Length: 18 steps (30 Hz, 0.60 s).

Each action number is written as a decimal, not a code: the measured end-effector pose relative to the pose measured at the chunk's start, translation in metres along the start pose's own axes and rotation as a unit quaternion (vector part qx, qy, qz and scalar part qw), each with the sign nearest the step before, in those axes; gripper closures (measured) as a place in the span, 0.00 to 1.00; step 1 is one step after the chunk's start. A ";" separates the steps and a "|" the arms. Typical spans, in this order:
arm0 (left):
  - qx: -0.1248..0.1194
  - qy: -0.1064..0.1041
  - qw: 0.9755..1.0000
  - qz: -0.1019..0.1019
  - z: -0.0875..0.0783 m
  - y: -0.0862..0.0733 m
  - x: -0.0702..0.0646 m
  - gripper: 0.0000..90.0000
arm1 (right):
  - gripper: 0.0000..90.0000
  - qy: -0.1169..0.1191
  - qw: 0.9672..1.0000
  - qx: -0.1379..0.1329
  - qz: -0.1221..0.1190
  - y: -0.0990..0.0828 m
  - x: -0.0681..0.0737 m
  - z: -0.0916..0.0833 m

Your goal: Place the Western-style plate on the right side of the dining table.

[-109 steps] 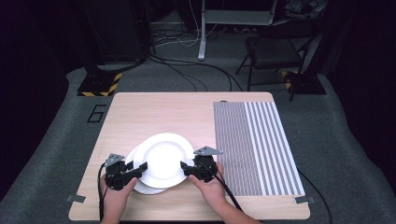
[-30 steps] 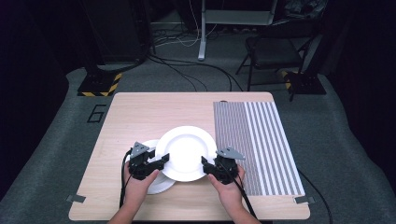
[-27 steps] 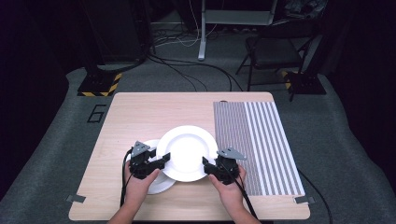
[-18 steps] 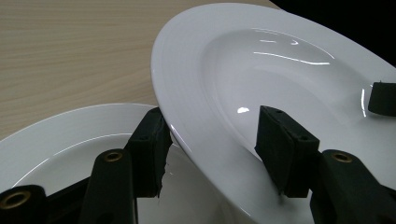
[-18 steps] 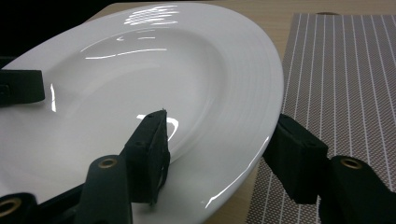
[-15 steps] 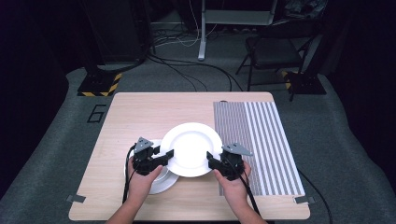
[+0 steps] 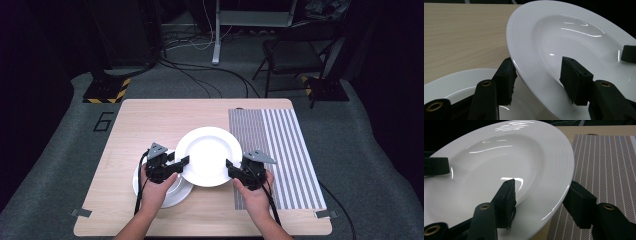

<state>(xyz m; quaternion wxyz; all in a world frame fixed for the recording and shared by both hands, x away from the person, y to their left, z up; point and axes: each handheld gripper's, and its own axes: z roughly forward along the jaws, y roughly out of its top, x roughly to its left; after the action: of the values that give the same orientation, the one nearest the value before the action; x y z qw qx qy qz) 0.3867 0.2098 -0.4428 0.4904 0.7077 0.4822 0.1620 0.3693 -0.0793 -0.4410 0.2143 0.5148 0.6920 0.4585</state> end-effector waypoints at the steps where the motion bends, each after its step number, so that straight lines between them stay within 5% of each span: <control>1: 0.002 0.001 1.000 0.000 0.001 0.001 -0.002 0.52 | 0.48 -0.001 1.000 -0.001 0.000 0.000 -0.001 -0.001; 18: 0.000 -0.013 1.000 0.008 0.023 0.010 -0.022 0.52 | 0.48 -0.026 0.999 -0.018 0.009 0.001 -0.023 -0.016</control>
<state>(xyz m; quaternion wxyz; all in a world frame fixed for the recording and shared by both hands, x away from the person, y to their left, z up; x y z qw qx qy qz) 0.3970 0.1781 -0.4396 0.4952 0.7134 0.4705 0.1566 0.3661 -0.1070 -0.4367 0.2370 0.5291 0.6730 0.4593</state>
